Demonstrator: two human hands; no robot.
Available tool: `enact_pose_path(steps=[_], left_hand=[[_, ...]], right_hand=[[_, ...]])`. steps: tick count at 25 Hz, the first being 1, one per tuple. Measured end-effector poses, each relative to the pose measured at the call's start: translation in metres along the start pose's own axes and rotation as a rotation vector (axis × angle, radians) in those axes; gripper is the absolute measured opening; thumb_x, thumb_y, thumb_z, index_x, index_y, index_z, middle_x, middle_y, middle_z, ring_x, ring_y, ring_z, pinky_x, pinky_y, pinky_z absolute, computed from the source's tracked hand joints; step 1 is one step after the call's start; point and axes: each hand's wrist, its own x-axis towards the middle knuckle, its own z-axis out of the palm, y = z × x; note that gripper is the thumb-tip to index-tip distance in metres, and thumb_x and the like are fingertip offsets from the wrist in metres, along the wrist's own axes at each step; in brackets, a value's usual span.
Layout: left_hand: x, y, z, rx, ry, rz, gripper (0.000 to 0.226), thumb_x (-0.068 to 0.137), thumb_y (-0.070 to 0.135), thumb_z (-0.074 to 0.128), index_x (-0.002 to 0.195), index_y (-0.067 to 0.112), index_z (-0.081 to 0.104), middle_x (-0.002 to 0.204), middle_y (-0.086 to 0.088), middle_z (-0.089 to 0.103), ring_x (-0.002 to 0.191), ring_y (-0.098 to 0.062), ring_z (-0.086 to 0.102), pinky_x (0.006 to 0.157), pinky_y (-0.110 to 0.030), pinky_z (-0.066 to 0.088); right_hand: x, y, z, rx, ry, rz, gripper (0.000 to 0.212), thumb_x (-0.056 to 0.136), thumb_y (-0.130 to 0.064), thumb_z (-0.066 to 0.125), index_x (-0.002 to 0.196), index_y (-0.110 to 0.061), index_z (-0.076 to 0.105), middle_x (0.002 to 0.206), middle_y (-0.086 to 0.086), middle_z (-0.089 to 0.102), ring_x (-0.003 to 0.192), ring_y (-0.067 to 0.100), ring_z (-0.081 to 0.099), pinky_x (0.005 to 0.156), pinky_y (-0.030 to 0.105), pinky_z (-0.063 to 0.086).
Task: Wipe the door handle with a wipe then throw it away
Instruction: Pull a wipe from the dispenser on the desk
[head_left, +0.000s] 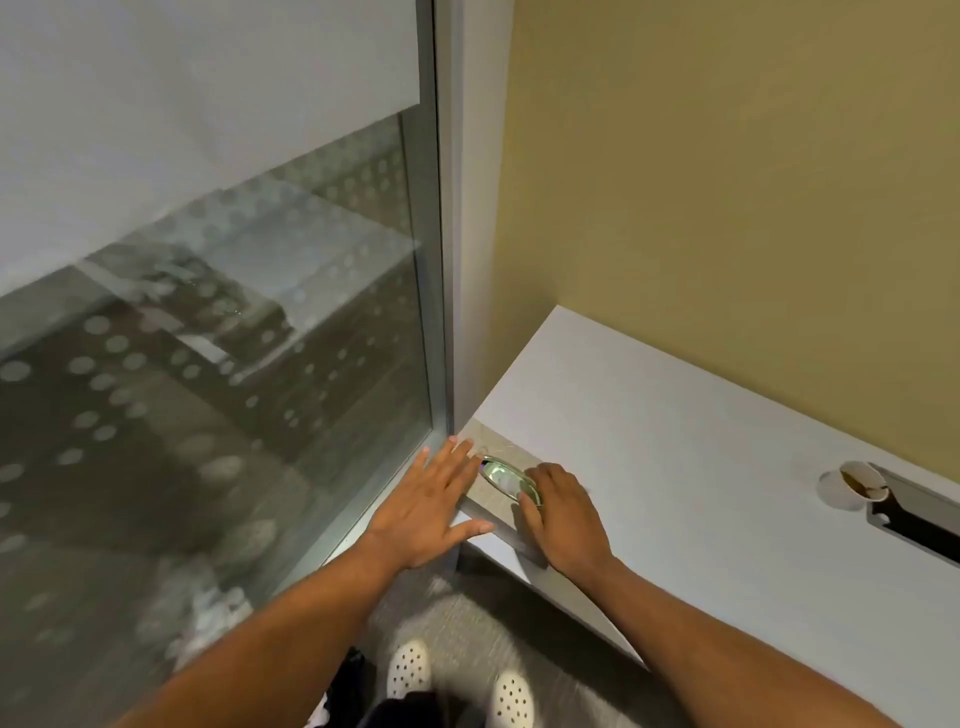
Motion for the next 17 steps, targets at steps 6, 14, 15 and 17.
enact_pose_path(steps=[6,14,15,17], left_hand=[[0.014,-0.021,0.022,0.003,-0.275,0.088,0.091,0.100,0.083,0.013,0.173,0.029,0.005,0.182,-0.002,-0.011,0.169,-0.025,-0.011,0.137,-0.052,0.000],[0.024,-0.029,0.023,0.032,-0.263,0.122,0.082,0.105,0.077,0.014,0.172,0.031,0.017,0.183,-0.004,0.006,0.169,-0.027,0.003,0.136,-0.058,0.008],[0.024,-0.028,0.022,0.030,-0.256,0.122,0.080,0.106,0.075,0.016,0.171,0.030,0.021,0.183,-0.004,0.011,0.169,-0.027,0.007,0.135,-0.060,0.010],[0.027,-0.025,0.016,-0.021,-0.238,0.101,0.070,0.110,0.068,0.026,0.167,0.029,0.034,0.179,-0.003,0.023,0.166,-0.026,0.018,0.134,-0.060,0.014]], right_hand=[[0.029,-0.008,0.013,-0.049,-0.040,0.125,0.037,0.101,-0.041,0.054,0.124,-0.018,0.071,0.122,0.006,0.072,0.106,0.021,0.065,0.088,0.033,0.057],[0.052,-0.018,0.021,-0.034,-0.066,0.129,0.032,0.102,-0.033,0.051,0.109,-0.021,0.080,0.108,0.007,0.074,0.093,0.020,0.062,0.081,0.038,0.057],[0.055,-0.021,0.020,0.024,-0.062,0.131,0.031,0.102,-0.030,0.052,0.107,-0.019,0.081,0.106,0.007,0.074,0.092,0.020,0.062,0.081,0.039,0.056],[0.062,-0.025,0.013,0.192,-0.027,0.147,0.025,0.102,-0.023,0.057,0.104,-0.014,0.080,0.104,0.010,0.074,0.091,0.021,0.064,0.083,0.041,0.056]])
